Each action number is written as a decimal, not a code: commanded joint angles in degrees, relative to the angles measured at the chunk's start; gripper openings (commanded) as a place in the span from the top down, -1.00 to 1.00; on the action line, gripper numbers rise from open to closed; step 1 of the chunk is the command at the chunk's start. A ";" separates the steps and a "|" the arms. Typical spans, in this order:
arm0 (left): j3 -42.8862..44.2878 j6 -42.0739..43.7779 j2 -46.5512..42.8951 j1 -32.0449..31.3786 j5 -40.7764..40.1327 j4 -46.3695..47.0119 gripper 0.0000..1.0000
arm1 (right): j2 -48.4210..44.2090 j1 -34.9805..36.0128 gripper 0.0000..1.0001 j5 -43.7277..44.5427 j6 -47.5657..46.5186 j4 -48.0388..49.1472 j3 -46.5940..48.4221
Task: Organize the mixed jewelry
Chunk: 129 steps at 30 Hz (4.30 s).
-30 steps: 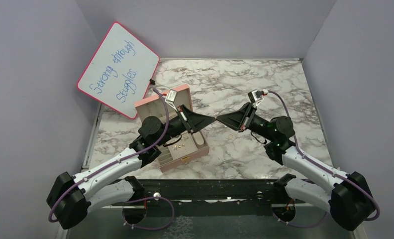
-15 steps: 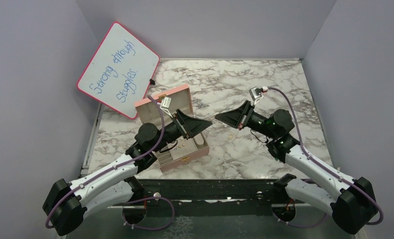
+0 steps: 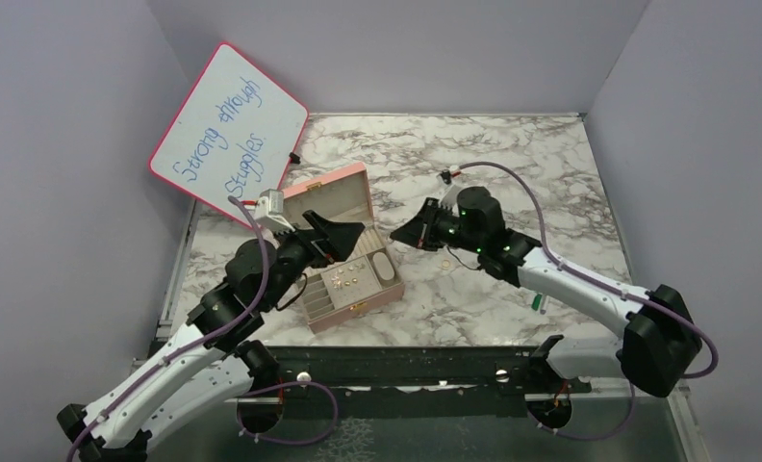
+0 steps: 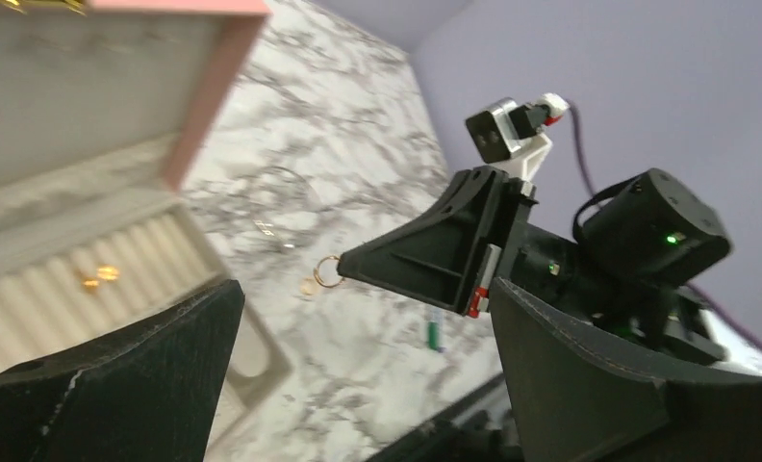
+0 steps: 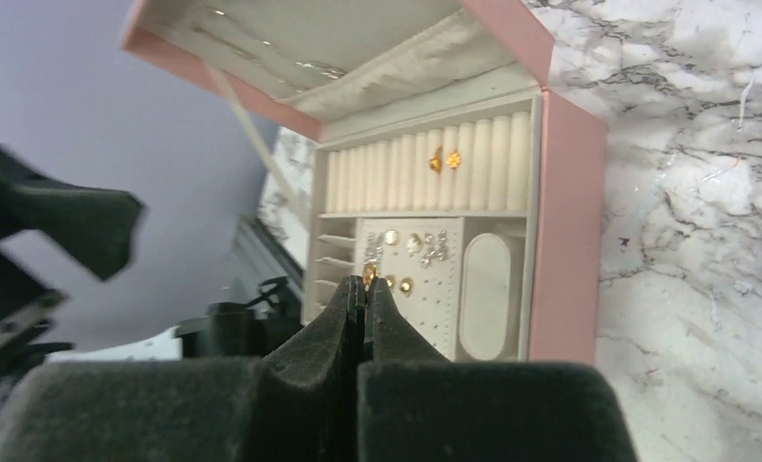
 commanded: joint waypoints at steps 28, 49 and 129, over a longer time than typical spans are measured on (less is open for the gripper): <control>2.59 28.11 -8.50 0.31 -22.83 -16.52 -0.98 | 35.63 14.05 0.99 27.28 -23.14 -13.82 28.93; 1.70 27.80 -10.00 0.30 -24.32 -16.64 -0.98 | 36.32 14.24 0.99 22.74 -23.07 -11.23 27.72; 1.27 27.19 -10.44 0.32 -24.23 -17.35 -0.98 | 38.84 14.24 0.99 26.64 -18.41 -13.49 29.07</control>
